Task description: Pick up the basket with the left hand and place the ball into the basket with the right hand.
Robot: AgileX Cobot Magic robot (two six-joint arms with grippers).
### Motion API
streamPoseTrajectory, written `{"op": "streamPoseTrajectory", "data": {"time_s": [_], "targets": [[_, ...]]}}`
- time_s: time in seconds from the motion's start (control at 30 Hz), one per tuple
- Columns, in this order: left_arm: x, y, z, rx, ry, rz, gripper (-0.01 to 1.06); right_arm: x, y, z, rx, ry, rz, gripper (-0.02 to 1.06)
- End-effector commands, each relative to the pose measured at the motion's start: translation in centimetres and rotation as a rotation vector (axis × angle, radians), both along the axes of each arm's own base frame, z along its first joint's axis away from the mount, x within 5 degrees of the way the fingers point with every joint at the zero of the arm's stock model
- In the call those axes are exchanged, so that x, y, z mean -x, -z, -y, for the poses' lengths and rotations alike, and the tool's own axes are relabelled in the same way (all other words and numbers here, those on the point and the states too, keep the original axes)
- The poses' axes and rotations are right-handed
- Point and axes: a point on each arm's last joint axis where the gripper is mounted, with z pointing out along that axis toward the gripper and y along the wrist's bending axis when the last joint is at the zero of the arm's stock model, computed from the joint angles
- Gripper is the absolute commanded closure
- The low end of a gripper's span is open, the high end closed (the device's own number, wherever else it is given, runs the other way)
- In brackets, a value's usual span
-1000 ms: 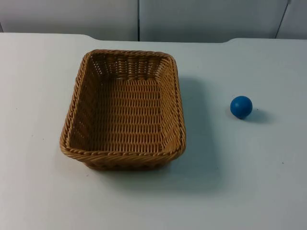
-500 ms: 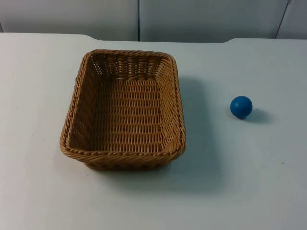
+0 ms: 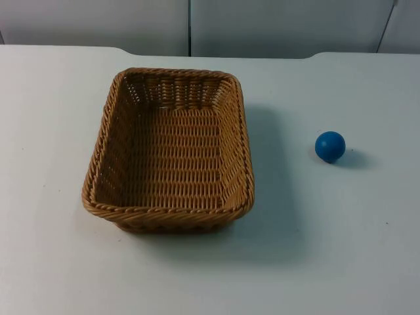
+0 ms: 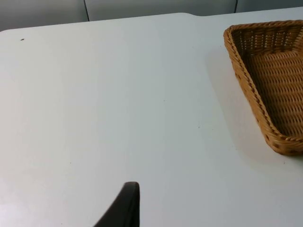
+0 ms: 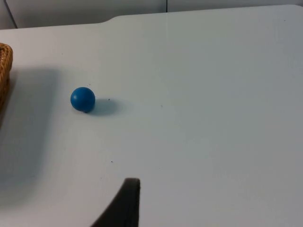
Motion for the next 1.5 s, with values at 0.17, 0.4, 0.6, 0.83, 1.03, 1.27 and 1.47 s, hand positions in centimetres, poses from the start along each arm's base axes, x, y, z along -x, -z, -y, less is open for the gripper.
{"op": "streamPoseTrajectory", "data": {"time_s": [0.17,0.4,0.6,0.83,1.03,1.27,1.47], "targets": [[0.0,0.0,0.0,0.006,0.001,0.006,0.0,-0.1,0.2,0.0,0.004,0.011,0.001,0.0],[0.0,0.0,0.0,0.006,0.001,0.006,0.0,-0.1,0.2,0.0,0.004,0.011,0.001,0.0],[0.0,0.0,0.0,0.027,-0.012,0.005,0.0,-0.1,0.2,0.0,0.004,0.011,0.001,0.0],[-0.4,-1.5,-0.2,0.002,-0.027,0.013,0.0,-0.1,0.2,0.0,0.003,0.011,0.001,0.0],[-2.5,-4.9,-0.2,0.005,-0.027,-0.013,0.0,-0.1,0.2,0.0,0.003,0.011,0.001,0.0],[-8.0,-9.2,0.1,0.078,-0.031,-0.042,0.0,-0.5,0.2,0.1,0.003,0.011,-0.027,0.0],[-14.9,-11.3,0.9,0.086,0.022,-0.089,0.0,-0.5,0.2,0.1,0.003,0.011,-0.027,0.0]]}}
